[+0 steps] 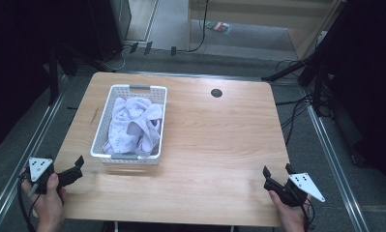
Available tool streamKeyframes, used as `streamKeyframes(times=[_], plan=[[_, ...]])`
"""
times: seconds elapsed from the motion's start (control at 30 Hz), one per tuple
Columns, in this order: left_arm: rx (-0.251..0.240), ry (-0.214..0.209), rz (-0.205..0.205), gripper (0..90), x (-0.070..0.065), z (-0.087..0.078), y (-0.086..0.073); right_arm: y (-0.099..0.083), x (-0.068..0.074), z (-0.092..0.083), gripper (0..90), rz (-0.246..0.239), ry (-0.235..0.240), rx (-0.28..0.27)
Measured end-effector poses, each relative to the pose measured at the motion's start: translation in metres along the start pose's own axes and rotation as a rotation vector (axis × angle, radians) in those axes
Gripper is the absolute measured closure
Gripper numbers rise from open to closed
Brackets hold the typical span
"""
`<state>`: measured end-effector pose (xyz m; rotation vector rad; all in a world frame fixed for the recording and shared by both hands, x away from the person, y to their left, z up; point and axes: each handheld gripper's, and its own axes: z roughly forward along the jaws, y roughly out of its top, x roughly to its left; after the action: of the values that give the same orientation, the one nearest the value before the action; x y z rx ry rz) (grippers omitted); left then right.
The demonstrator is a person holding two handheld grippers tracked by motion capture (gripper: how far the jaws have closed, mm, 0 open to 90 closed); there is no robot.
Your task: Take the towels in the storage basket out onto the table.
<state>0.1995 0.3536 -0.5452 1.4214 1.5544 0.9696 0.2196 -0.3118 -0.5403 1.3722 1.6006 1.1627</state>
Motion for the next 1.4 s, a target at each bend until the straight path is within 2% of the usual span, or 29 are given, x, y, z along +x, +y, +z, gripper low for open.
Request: streamKeyframes(times=[0.07,0.1,0.13,0.17,0.2,0.23,0.27,0.3,0.33,0.37,0.4,0.43,0.47,0.5,0.53,0.6,0.63,0.7,0.73,0.8,0.9,0.97,1.0,1.07,1.17,1.23,1.37,1.4], plan=[[-0.020,-0.028,-0.014,0.0,0.001,-0.003,0.002,0.000,0.000,0.001,17.6,0.004,-0.002,-0.001],[-0.020,-0.028,-0.014,0.0,0.001,-0.003,0.002,0.000,0.000,0.001,17.6,0.004,-0.002,-0.001],[-0.049,-0.051,-0.027,0.0,0.000,-0.007,0.007,0.000,0.000,0.001,17.6,0.006,-0.011,-0.001],[-0.049,-0.051,-0.027,0.0,0.000,-0.007,0.007,0.000,0.000,0.001,17.6,0.006,-0.011,-0.001],[-0.079,-0.064,-0.032,0.0,-0.002,-0.013,0.014,0.000,-0.001,0.002,17.7,0.019,0.000,-0.001],[-0.079,-0.064,-0.032,0.0,-0.002,-0.013,0.014,0.000,-0.001,0.002,17.7,0.019,0.000,-0.001],[-0.090,-0.116,-0.024,0.0,-0.004,-0.018,0.022,0.000,0.000,0.003,17.6,0.019,0.006,0.004],[-0.090,-0.116,-0.024,0.0,-0.004,-0.018,0.022,0.000,0.000,0.003,17.6,0.019,0.006,0.004],[-0.090,-0.153,-0.014,0.0,-0.009,-0.021,0.031,0.000,0.001,0.003,17.6,0.013,0.008,0.011],[-0.090,-0.153,-0.014,0.0,-0.009,-0.021,0.031,0.000,0.001,0.003,17.6,0.013,0.008,0.011],[-0.067,-0.199,-0.009,0.8,-0.013,-0.023,0.039,0.000,0.002,0.004,16.8,0.008,0.010,0.020],[-0.067,-0.199,-0.009,0.8,-0.013,-0.023,0.039,0.000,0.002,0.005,16.0,0.005,0.015,0.029],[-0.038,-0.233,-0.010,0.8,-0.019,-0.023,0.046,0.000,0.003,0.006,14.6,0.003,0.021,0.040],[-0.038,-0.233,-0.010,0.0,-0.019,-0.023,0.046,0.000,0.003,0.006,14.6,0.003,0.021,0.040],[-0.003,-0.254,0.008,0.0,-0.026,-0.021,0.054,0.001,0.003,0.007,13.3,-0.001,0.031,0.053],[0.011,-0.277,0.033,0.0,-0.033,-0.018,0.062,0.001,0.004,0.008,12.9,-0.002,0.035,0.064],[0.011,-0.277,0.033,0.0,-0.033,-0.018,0.062,0.001,0.004,0.008,12.7,-0.002,0.045,0.071],[0.032,-0.290,0.067,0.0,-0.041,-0.016,0.072,0.001,0.004,0.009,12.5,-0.003,0.056,0.084],[0.052,-0.291,0.101,0.0,-0.049,-0.012,0.082,0.001,0.004,0.009,12.4,-0.003,0.062,0.089],[0.090,-0.304,0.132,0.0,-0.057,-0.005,0.093,0.001,0.004,0.010,11.1,0.002,0.069,0.102],[0.110,-0.319,0.156,0.0,-0.064,0.001,0.102,0.001,0.004,0.010,10.2,0.001,0.076,0.109],[0.134,-0.318,0.182,0.0,-0.071,0.009,0.110,0.001,0.004,0.011,9.2,0.001,0.082,0.113],[0.161,-0.335,0.202,0.0,-0.078,0.017,0.115,0.001,0.004,0.011,8.2,0.003,0.079,0.115],[0.191,-0.343,0.226,0.0,-0.085,0.025,0.120,0.001,0.004,0.011,8.2,0.006,0.083,0.118],[0.216,-0.358,0.232,0.0,-0.092,0.032,0.125,0.001,0.003,0.011,8.2,0.009,0.081,0.120],[0.252,-0.376,0.233,0.0,-0.102,0.041,0.135,0.001,0.003,0.011,8.1,0.010,0.078,0.126],[0.287,-0.364,0.251,0.0,-0.112,0.049,0.145,0.001,0.004,0.012,7.7,0.000,0.075,0.130],[0.312,-0.356,0.268,0.0,-0.120,0.056,0.151,0.001,0.004,0.012,7.3,-0.002,0.070,0.132]])
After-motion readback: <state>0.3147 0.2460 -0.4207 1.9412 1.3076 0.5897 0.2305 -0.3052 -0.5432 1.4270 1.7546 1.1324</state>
